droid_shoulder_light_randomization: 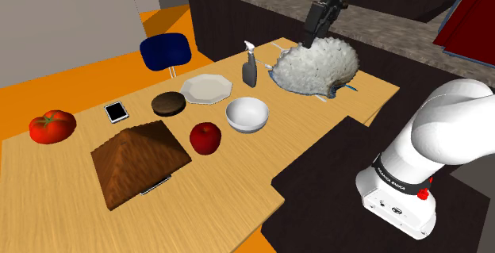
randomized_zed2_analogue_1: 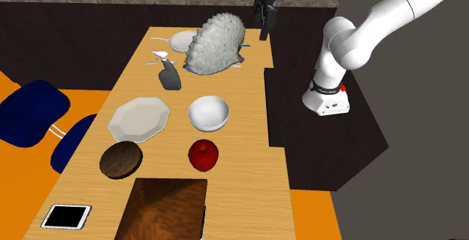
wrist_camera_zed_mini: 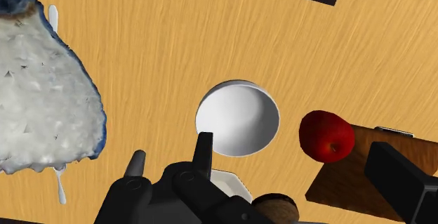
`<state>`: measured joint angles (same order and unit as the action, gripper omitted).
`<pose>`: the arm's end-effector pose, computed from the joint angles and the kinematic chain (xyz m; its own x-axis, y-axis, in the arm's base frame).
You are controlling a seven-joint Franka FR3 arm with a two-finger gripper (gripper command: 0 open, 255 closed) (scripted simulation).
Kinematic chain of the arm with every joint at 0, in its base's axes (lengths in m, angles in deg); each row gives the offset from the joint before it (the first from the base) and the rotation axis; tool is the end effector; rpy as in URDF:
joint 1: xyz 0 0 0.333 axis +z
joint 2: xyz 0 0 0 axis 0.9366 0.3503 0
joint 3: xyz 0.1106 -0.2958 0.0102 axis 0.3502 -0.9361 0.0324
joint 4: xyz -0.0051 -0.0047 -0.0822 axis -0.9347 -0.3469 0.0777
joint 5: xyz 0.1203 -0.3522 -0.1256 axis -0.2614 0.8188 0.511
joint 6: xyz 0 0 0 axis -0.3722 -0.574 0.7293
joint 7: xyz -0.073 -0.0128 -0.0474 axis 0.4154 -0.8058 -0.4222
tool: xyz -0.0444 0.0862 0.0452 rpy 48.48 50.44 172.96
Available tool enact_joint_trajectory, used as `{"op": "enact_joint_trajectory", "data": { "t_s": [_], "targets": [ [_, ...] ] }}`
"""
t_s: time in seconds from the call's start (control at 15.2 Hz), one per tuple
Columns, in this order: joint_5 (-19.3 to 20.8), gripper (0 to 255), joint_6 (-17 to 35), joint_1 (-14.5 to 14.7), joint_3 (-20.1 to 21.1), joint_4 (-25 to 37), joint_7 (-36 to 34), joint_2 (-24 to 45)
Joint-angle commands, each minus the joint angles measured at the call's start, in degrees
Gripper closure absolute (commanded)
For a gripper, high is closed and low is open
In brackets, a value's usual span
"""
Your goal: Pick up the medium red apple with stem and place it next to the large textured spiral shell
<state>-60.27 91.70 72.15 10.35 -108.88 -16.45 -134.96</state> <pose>0.3114 0.0652 0.5630 0.9734 0.1909 0.1266 0.1976 -0.9794 -0.0421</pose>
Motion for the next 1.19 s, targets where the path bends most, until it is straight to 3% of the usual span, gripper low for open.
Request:
{"op": "enact_joint_trajectory", "data": {
  "t_s": [0.0,0.73,1.12],
  "targets": [
    [-0.9,0,4.5,0.8,1.6,-2.2,-0.7,1.0],
    [-4.3,0,32.1,3.8,12.0,-9.3,-5.2,14.8],
    [-1.1,0,47.1,2.3,19.1,-8.2,-10.3,27.4]
  ]
}}
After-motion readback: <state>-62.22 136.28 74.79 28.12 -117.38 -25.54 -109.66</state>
